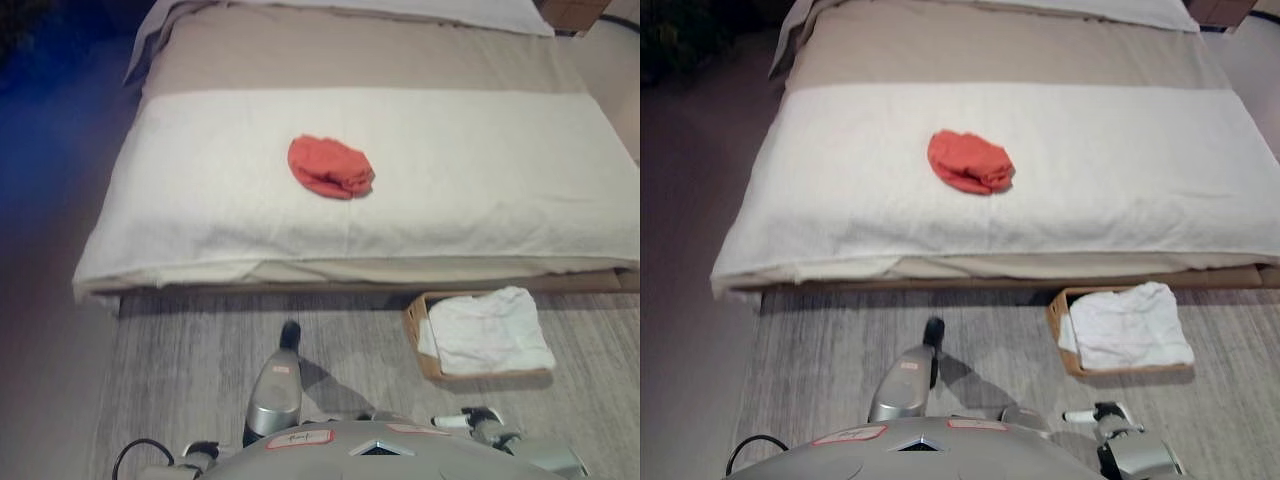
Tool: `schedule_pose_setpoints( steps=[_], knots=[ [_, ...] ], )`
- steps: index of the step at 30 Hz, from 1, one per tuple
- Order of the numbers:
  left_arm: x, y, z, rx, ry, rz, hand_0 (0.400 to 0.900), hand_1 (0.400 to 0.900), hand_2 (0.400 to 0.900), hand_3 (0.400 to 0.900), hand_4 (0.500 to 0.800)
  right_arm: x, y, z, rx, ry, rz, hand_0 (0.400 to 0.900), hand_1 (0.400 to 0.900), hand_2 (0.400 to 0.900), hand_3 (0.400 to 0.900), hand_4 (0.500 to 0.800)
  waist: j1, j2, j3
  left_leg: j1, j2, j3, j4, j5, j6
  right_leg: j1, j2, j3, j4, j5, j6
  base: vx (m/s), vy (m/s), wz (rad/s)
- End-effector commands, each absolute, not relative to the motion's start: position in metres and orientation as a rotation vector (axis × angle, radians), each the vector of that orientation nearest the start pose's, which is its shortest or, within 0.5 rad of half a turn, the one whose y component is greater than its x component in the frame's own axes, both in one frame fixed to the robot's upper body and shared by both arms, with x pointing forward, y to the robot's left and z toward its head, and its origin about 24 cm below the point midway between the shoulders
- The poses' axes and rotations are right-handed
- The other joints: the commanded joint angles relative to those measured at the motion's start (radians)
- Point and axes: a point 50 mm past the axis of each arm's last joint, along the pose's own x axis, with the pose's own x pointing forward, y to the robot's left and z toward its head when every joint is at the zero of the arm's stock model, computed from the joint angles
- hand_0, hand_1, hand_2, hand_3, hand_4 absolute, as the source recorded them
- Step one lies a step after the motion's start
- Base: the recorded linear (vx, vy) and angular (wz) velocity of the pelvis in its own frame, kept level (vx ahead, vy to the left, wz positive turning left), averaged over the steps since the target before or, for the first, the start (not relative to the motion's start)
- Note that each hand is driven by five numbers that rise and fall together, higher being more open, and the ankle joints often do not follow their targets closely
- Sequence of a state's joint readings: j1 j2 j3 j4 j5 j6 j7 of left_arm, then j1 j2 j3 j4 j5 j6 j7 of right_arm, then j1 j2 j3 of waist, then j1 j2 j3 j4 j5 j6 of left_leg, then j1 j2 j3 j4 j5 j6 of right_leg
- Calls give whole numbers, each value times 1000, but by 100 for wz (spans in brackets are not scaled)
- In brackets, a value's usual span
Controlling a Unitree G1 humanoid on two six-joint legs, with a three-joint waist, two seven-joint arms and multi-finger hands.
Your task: Put the clothes on the bed into the basket.
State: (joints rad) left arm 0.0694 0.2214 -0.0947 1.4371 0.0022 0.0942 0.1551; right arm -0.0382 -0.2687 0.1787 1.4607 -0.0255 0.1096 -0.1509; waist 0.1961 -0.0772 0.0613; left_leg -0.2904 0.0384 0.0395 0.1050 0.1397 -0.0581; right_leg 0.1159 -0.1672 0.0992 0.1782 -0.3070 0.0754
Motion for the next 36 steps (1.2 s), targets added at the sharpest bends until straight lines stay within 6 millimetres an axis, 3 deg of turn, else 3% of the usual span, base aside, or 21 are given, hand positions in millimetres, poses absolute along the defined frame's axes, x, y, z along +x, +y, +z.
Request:
schedule_pose_setpoints(
  steps=[1, 3, 5, 6, 7, 9, 11, 14, 16, 21, 23, 25, 27, 31, 36],
  knots=[
    [29, 288, -156, 467, 1492, 309, 900, 900, 900, 900, 800, 86, -278, -152, -528, 1364, -219, 900, 900, 900, 900, 800, -3, -11, -33, -126, -30, -7, 14, 43, 23, 116, -84, -83, 81, 458, 92, 314, 348, -10],
    [35, 292, -154, 486, 1474, 306, 900, 900, 900, 900, 800, 94, -276, -150, -526, 1331, -218, 900, 900, 900, 900, 800, -29, 18, -28, -50, -58, -13, -33, 26, 53, 50, -44, -74, 223, 528, 64, 327, 368, 22],
    [46, 299, -150, 508, 1442, 312, 900, 900, 900, 900, 800, 99, -275, -150, -527, 1311, -213, 900, 900, 900, 900, 800, -70, 46, -1, 45, -86, -47, -97, 13, 78, -49, 58, -62, 323, 439, 34, 349, 332, 52],
    [51, 302, -148, 516, 1427, 311, 900, 900, 900, 900, 800, 99, -274, -150, -523, 1311, -212, 900, 900, 900, 900, 800, -93, 61, 17, 90, -93, -67, -126, 12, 84, -104, 93, -95, 340, 387, 26, 357, 281, 60],
    [54, 304, -147, 522, 1418, 314, 900, 900, 900, 900, 800, 97, -273, -151, -524, 1315, -211, 900, 900, 900, 900, 800, -107, 70, 33, 138, -95, -79, -152, 7, 85, -141, 92, -158, 314, 326, 15, 331, 209, 48],
    [56, 305, -146, 526, 1414, 312, 900, 900, 900, 900, 800, 91, -274, -152, -529, 1338, -212, 900, 900, 900, 900, 800, -128, 90, 47, 202, -88, -111, -175, -9, 80, -179, 94, -234, 249, 254, -3, 303, 118, 41],
    [56, 302, -147, 515, 1420, 303, 900, 900, 900, 900, 800, 84, -277, -152, -530, 1369, -220, 900, 900, 900, 900, 800, -144, 85, 52, 251, -98, -128, -189, -29, 78, -219, 99, -252, 131, 259, 5, 293, 43, 29],
    [50, 297, -150, 506, 1440, 286, 900, 900, 900, 900, 800, 81, -281, -152, -542, 1381, -224, 900, 900, 900, 900, 800, -161, 74, 66, 312, -115, -143, -192, -69, 80, -249, 84, -245, -42, 354, 33, 288, -19, 25],
    [47, 295, -152, 506, 1453, 273, 900, 900, 900, 900, 800, 83, -284, -150, -568, 1375, -220, 900, 900, 900, 900, 800, -177, 74, 81, 350, -116, -162, -192, -92, 78, -322, 48, -222, -109, 433, 57, 321, -61, 49],
    [39, 296, -152, 523, 1468, 266, 900, 900, 900, 900, 800, 101, -291, -143, -667, 1300, -198, 900, 900, 900, 900, 800, -200, 66, 114, 447, -118, -217, -186, -164, 63, -384, 4, -164, -199, 531, 99, 301, -93, 61],
    [35, 296, -152, 535, 1468, 270, 900, 900, 900, 900, 800, 120, -293, -136, -728, 1224, -178, 900, 900, 900, 900, 800, -204, 49, 113, 474, -128, -239, -165, -206, 60, -380, -6, -131, -181, 549, 107, 283, -167, 60],
    [37, 294, -152, 542, 1453, 275, 900, 900, 900, 900, 800, 146, -298, -124, -799, 1114, -181, 900, 900, 900, 900, 800, -196, 23, 109, 476, -146, -262, -106, -271, 52, -357, -36, -144, -175, 559, 113, 280, -220, 63],
    [43, 291, -153, 532, 1427, 285, 900, 900, 900, 900, 800, 170, -305, -109, -852, 1028, -206, 900, 900, 900, 900, 800, -203, 26, 110, 472, -147, -294, -73, -298, 46, -356, -45, -147, -165, 565, 110, 224, -214, 71],
    [44, 283, -156, 522, 1411, 303, 900, 900, 900, 900, 800, 237, -311, -63, -971, 803, -250, 900, 900, 900, 900, 800, -200, 65, 108, 474, -90, -329, -132, -267, 20, -398, -47, -202, -88, 527, 97, 127, -174, 41],
    [59, 264, -160, 514, 1371, 272, 900, 900, 900, 900, 800, 324, -286, 14, -1104, 469, -247, 900, 900, 900, 900, 800, -194, 97, 125, 413, -41, -333, -175, -220, -3, -443, -42, -232, -81, 506, 83, 43, -126, 23]
  ],
)
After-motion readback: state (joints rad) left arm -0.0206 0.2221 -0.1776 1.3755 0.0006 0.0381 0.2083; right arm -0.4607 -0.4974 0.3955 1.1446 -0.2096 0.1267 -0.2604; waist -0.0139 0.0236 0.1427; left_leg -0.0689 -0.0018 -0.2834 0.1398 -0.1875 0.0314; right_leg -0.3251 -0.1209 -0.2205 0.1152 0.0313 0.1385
